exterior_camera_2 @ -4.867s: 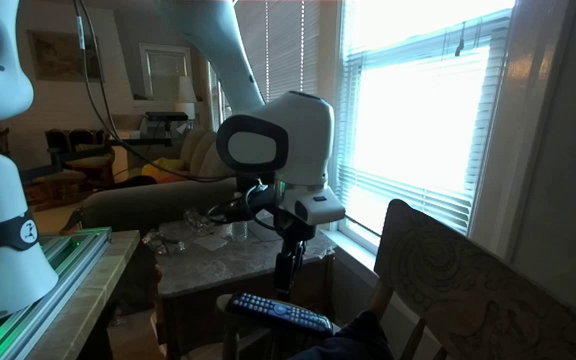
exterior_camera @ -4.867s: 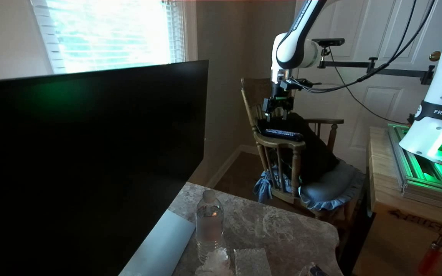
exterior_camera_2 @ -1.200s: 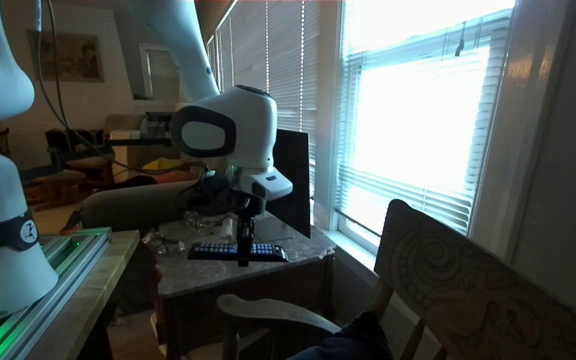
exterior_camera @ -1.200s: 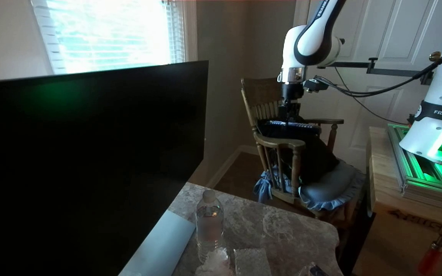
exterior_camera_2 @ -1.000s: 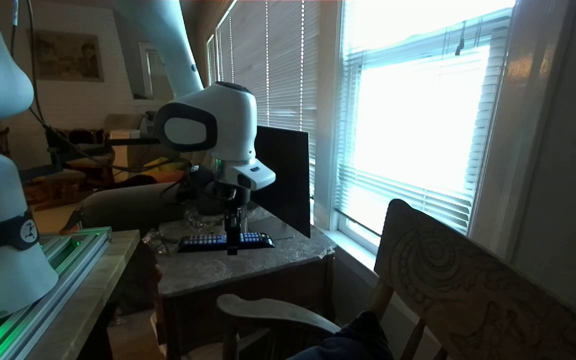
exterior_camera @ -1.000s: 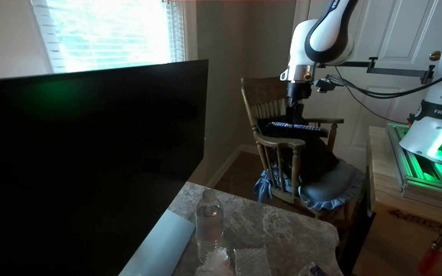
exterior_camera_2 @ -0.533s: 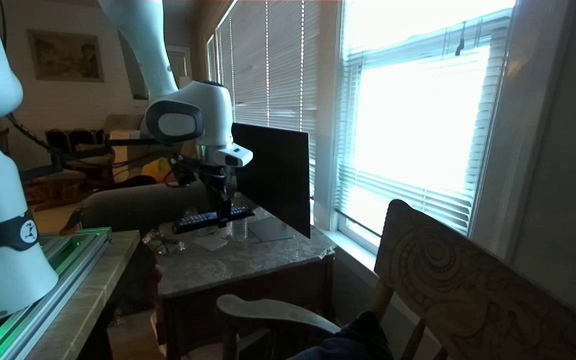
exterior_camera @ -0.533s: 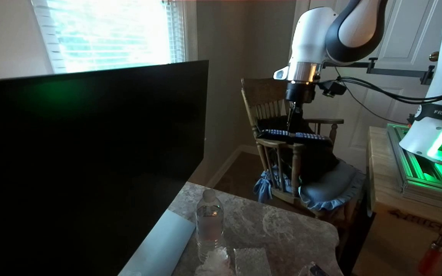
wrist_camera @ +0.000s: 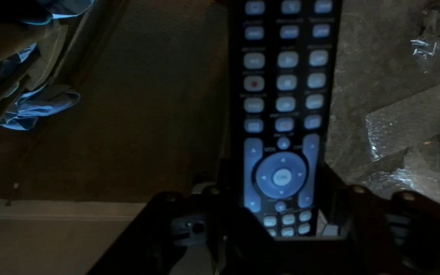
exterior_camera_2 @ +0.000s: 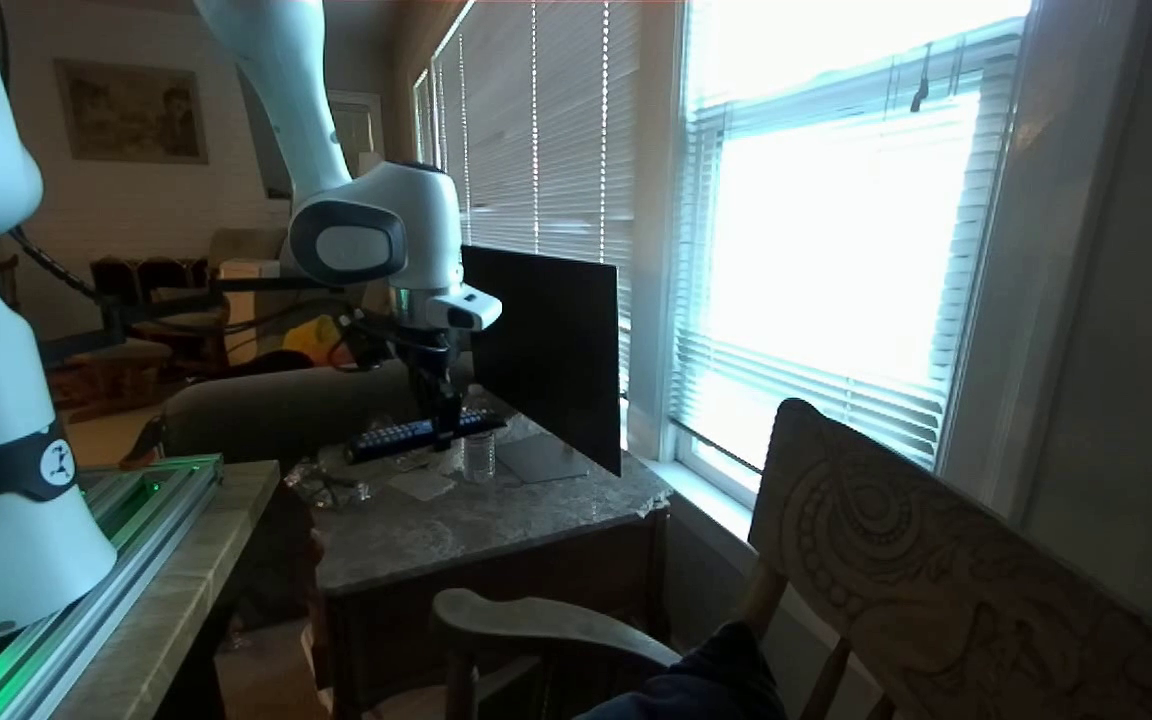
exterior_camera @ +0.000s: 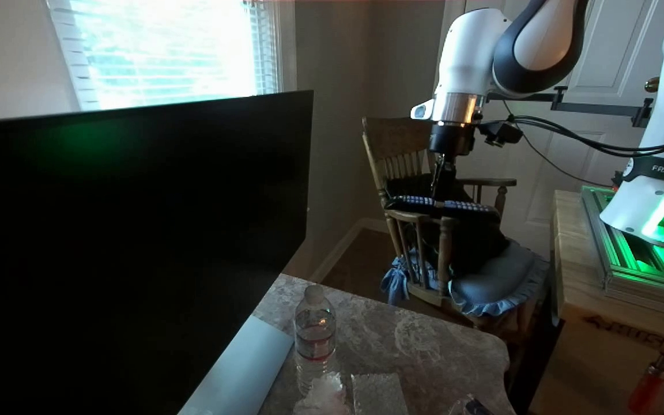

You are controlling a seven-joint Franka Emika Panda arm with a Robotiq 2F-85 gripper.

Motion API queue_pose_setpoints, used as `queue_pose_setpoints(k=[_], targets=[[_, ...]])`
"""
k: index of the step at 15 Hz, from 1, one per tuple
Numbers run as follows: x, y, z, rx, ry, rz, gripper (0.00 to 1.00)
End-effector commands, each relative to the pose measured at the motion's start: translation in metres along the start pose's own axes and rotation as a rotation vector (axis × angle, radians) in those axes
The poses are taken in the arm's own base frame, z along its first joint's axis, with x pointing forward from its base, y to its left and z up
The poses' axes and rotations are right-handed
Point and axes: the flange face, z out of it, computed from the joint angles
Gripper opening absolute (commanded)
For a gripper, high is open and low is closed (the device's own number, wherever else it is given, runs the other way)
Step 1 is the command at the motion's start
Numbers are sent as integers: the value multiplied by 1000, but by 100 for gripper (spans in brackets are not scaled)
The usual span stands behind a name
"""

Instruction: Move the remote control to the table.

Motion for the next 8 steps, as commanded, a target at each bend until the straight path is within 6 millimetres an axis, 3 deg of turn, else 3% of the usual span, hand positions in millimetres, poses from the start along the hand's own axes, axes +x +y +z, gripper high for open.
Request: queue_pose_setpoints(k=[1,5,8], targets=[[9,-30,8,16,30,-1,28],[20,-79,23,36,56,-59,28],[31,-104,44,22,90,-110,28]])
